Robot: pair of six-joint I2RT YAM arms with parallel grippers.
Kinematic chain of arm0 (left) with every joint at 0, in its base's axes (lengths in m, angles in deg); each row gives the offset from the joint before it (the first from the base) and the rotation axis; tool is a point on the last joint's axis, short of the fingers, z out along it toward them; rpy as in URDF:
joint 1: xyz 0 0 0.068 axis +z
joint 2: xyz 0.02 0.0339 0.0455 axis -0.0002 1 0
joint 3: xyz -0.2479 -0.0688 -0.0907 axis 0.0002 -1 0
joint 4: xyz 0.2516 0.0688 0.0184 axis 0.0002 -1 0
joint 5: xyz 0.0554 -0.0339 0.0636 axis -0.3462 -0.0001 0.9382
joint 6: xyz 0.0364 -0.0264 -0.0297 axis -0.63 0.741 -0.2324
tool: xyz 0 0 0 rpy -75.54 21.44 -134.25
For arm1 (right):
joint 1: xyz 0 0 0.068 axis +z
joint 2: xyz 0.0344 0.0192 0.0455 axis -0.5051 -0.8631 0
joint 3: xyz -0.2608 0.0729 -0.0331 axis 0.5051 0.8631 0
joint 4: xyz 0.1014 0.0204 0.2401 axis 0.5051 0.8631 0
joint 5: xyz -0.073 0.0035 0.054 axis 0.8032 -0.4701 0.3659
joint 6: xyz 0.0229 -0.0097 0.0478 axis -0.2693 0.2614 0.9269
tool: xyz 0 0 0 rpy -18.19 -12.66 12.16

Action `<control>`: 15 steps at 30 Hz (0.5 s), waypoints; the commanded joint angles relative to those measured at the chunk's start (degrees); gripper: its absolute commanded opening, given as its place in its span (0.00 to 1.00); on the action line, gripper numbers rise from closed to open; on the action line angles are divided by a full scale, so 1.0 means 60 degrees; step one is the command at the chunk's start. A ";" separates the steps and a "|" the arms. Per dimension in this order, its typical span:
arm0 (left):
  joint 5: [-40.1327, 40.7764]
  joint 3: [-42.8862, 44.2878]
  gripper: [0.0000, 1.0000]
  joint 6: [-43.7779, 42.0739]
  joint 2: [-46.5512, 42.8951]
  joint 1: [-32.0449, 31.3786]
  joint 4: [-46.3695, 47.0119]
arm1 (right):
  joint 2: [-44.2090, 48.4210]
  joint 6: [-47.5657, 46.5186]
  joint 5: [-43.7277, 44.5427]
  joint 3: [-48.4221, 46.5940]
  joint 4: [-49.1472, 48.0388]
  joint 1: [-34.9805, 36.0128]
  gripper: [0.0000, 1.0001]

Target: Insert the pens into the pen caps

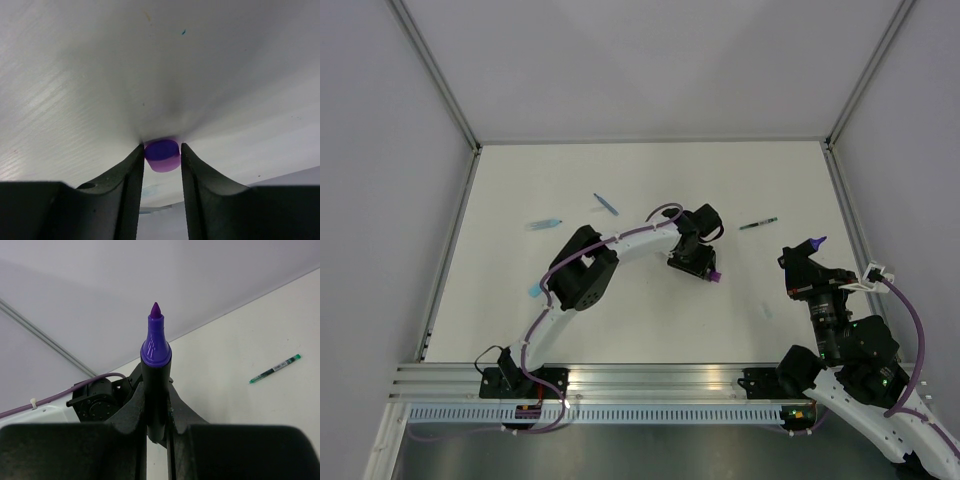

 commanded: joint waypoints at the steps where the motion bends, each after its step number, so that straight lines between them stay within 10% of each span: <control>1: 0.0739 -0.0259 0.43 0.0433 -0.0052 0.0116 -0.0374 | 0.0060 -0.0115 -0.0007 -0.0196 -0.0110 0.0023 0.00; 15: 0.0755 0.0443 0.61 0.0327 0.0152 -0.0147 -0.1296 | 0.0045 -0.0086 -0.0037 -0.0196 -0.0125 0.0009 0.00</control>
